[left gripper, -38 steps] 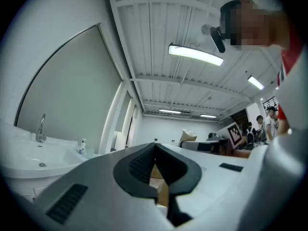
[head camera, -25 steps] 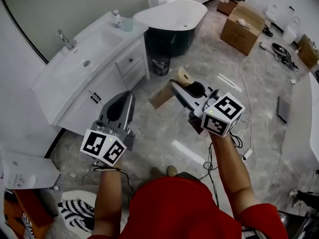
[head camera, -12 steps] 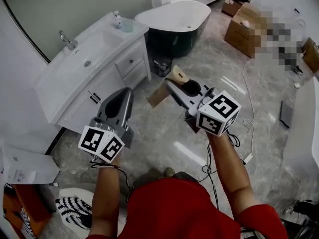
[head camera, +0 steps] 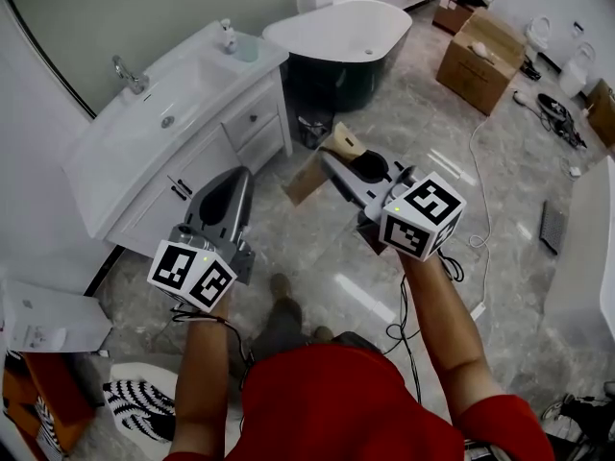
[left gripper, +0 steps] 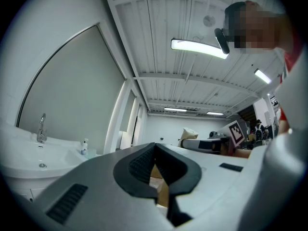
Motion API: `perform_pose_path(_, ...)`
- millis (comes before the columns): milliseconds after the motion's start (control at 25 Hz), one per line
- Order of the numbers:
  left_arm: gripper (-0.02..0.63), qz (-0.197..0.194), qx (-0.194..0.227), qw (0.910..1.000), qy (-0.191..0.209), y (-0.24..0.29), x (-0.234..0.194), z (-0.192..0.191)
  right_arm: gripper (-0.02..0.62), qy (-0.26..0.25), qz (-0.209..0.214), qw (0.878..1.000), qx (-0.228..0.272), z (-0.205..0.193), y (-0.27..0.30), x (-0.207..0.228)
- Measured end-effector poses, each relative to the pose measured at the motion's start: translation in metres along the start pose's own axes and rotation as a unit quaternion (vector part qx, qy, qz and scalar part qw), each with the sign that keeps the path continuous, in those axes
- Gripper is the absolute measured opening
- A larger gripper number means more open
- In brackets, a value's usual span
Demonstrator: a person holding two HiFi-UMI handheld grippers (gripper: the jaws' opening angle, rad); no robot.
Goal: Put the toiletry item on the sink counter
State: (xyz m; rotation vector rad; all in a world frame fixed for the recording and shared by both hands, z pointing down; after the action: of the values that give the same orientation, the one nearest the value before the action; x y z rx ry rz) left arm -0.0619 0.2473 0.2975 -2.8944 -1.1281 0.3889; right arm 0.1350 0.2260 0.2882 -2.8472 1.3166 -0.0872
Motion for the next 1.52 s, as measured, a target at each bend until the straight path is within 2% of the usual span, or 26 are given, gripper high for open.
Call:
perform_pose_path(360,0.018,-0.005,0.010,0.9999,-0.001,0.039,-0.052,0.005,0.067,-0.002,-0.003,1.000,0.007,0.001,0.046,0.038)
perform_pose_path(1080,0.017,-0.031,0.005,0.9995,0.003,0.139,-0.239,0.040,0.067,-0.013,-0.015,1.000,-0.005,0.006,0.231,0.129)
perform_pose_path(1520,0.018,-0.030,0.008,0.9995,-0.010,0.180,-0.303,0.045,0.067,-0.016,-0.019,1.000,-0.016,0.002,0.291,0.176)
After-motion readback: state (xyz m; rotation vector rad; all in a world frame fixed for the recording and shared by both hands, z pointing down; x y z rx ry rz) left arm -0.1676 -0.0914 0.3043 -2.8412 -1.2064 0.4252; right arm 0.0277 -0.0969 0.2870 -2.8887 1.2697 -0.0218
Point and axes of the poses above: the fingertips, and each gripper's own axes: y forward along the fingers, x to its right, z out of its top, the point moved 6 cm from there along -y, backward along the fingers, and after that the axes turned 4 degrees about -y, right-handed, at the moved point
